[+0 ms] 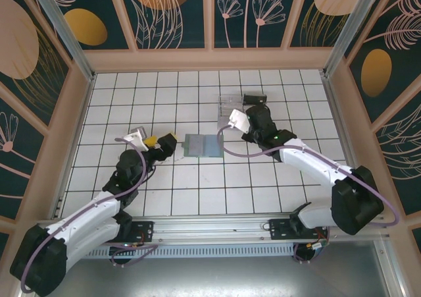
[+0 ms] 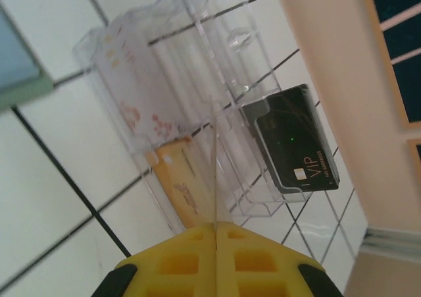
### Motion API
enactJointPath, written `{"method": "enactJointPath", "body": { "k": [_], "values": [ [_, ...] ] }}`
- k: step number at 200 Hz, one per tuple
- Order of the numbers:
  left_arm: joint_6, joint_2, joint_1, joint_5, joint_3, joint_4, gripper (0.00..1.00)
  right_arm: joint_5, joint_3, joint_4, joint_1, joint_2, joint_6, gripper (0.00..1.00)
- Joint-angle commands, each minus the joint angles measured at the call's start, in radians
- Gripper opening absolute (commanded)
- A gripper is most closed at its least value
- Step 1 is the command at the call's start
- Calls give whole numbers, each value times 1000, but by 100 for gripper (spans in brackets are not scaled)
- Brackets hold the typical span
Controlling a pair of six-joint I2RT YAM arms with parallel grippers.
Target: Take the credit cards out of the card holder
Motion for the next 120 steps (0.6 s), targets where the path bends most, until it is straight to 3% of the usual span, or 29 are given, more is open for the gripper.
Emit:
{"method": "enactJointPath", "body": {
  "k": [1, 28, 54, 120],
  "values": [
    [-19, -48, 0, -52, -17, -23, 98, 11, -14, -19, -35, 42, -226, 0],
    [-20, -95, 0, -94, -32, -40, 99, 16, -54, 55, -38, 85, -336, 0],
    [-19, -103, -1, -110, -40, -37, 99, -10, -27, 63, -96, 124, -332, 0],
    [-17, -86, -1, -113, -29, -54, 99, -17, 7, 94, -106, 214, -346, 0]
  ]
}}
